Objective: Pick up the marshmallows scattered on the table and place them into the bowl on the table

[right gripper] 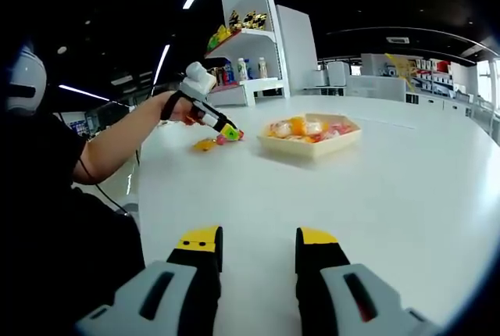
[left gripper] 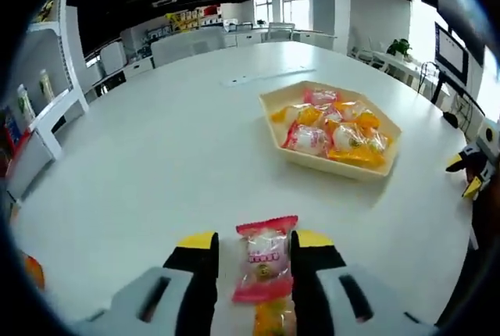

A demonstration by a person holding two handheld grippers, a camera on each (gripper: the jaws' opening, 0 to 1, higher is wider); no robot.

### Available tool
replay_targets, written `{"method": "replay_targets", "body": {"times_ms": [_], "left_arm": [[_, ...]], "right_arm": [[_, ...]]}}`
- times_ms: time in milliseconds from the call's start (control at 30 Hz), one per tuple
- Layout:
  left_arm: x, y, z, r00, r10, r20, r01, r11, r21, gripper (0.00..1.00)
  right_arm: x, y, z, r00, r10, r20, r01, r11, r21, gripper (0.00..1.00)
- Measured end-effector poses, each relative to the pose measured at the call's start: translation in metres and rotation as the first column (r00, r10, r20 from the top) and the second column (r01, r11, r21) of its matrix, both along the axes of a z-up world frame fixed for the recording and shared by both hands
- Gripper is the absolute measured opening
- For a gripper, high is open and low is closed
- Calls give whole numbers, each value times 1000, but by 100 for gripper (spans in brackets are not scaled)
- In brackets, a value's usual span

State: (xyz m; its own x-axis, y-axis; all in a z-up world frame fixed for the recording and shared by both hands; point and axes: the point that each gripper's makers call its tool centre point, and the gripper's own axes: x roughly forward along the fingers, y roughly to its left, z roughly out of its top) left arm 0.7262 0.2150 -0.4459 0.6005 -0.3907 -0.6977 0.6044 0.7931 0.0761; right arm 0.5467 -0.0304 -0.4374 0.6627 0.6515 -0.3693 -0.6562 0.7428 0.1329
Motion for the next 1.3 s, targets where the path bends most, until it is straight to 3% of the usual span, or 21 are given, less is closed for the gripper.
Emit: {"method": "replay_targets", "body": {"times_ms": [100,300,700,800,1300], "left_arm": [[1,-5,-3,998,-24,-51,21,998,-54,36],[6,-5,-5,997,-32,-76,26,996,-89,33],[16,2,-7,997,-36,-70,30,997,-75,25],[6,-5,-7,997,-42,-62,37,997,-72,23],[5,-8,-6,997,-72,-40,69,995,-70,19]], "right_arm": [[0,0,0,1000,0,-1,0,1000,-1,36],[1,0,-1,1000,-3,-5,3,1000,3,36],[0,0,-3,1000,0,-9,0,1000,3,36],[0,2,-2,1000,4,-7,-4,1000,7,36],[1,1,-3,1000,-1,-6,1,1000,9,36]]}}
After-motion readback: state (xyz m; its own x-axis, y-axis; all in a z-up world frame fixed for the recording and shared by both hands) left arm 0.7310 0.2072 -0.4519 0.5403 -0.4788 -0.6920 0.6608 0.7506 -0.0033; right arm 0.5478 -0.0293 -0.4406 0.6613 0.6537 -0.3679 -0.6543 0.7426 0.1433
